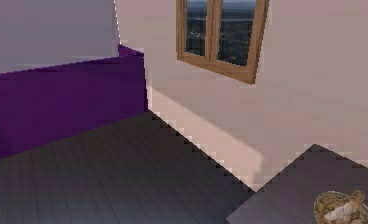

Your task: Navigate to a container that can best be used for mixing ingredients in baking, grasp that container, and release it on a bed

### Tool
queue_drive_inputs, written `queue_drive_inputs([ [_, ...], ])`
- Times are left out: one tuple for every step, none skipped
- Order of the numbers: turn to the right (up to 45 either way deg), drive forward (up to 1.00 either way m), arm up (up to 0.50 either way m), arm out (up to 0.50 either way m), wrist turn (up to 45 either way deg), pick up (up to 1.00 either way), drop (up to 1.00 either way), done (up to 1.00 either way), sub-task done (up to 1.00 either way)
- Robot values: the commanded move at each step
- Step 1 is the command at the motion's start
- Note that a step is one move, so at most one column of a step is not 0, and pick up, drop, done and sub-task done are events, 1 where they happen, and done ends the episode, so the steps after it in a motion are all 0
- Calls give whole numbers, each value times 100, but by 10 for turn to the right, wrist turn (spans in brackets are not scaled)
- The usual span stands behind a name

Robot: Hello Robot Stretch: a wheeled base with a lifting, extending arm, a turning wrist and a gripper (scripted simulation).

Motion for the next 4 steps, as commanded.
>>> queue_drive_inputs([
  [0,0,-28,0,0,0,0,0,0],
  [0,0,0,0,0,100,0,0,0],
  [0,0,10,0,0,0,0,0,0],
  [0,0,18,0,0,0,0,0,0],
])
